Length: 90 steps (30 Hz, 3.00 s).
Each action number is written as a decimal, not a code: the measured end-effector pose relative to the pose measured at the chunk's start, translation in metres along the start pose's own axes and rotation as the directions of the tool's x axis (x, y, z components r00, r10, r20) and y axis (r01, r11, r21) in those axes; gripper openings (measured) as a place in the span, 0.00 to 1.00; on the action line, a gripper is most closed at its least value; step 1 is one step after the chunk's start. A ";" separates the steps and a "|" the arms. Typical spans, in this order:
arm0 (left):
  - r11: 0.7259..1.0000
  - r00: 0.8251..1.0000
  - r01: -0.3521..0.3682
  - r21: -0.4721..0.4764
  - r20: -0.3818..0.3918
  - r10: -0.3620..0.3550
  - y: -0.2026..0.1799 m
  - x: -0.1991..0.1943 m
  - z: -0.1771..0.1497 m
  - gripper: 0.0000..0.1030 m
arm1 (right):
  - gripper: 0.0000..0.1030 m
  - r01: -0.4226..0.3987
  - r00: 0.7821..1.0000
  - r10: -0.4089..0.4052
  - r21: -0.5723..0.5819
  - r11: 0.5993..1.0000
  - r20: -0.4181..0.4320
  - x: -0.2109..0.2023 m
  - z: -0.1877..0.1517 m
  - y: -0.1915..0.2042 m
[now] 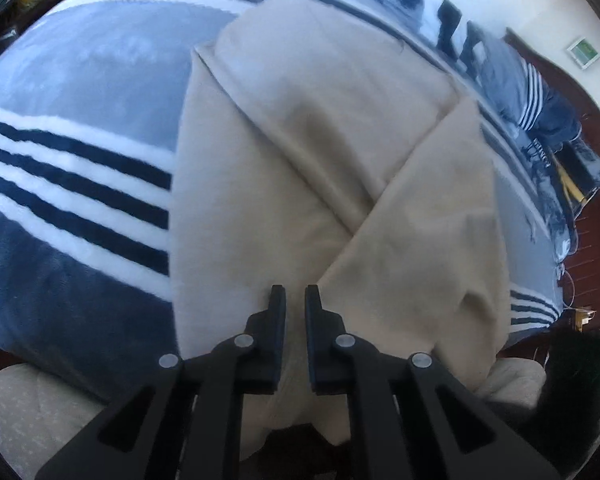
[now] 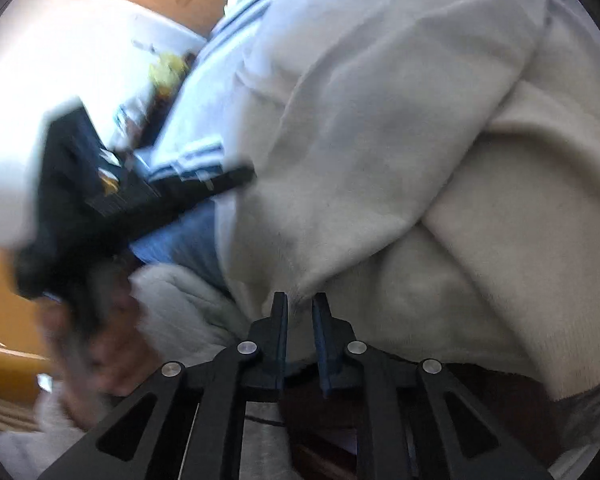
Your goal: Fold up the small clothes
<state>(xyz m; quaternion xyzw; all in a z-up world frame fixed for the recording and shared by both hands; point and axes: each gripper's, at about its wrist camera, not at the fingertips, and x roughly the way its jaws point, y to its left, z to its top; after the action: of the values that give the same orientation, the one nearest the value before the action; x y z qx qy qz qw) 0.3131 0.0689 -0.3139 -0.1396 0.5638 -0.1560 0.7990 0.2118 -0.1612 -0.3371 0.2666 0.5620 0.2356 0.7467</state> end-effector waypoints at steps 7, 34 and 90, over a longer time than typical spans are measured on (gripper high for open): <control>0.985 0.987 0.016 0.170 0.153 -0.042 -0.070 -0.053 0.023 0.44 | 0.60 -0.042 0.953 0.024 0.055 0.998 0.302 -0.121 0.054 -0.031; 0.959 0.985 0.028 0.280 -0.170 0.021 -0.297 0.214 0.258 0.53 | 0.27 -0.287 0.921 0.107 0.466 0.837 0.375 -0.110 0.236 -0.258; 0.971 0.968 -0.184 0.154 0.199 0.152 -0.088 -0.045 0.011 0.62 | 0.59 0.036 0.867 -0.149 0.238 0.971 0.475 -0.196 0.102 -0.175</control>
<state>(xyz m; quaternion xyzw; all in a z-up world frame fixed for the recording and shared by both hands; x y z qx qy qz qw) 0.3009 0.0071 -0.2368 -0.0357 0.4811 -0.1217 0.8675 0.2689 -0.4332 -0.2904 0.3714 0.3894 0.0602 0.8407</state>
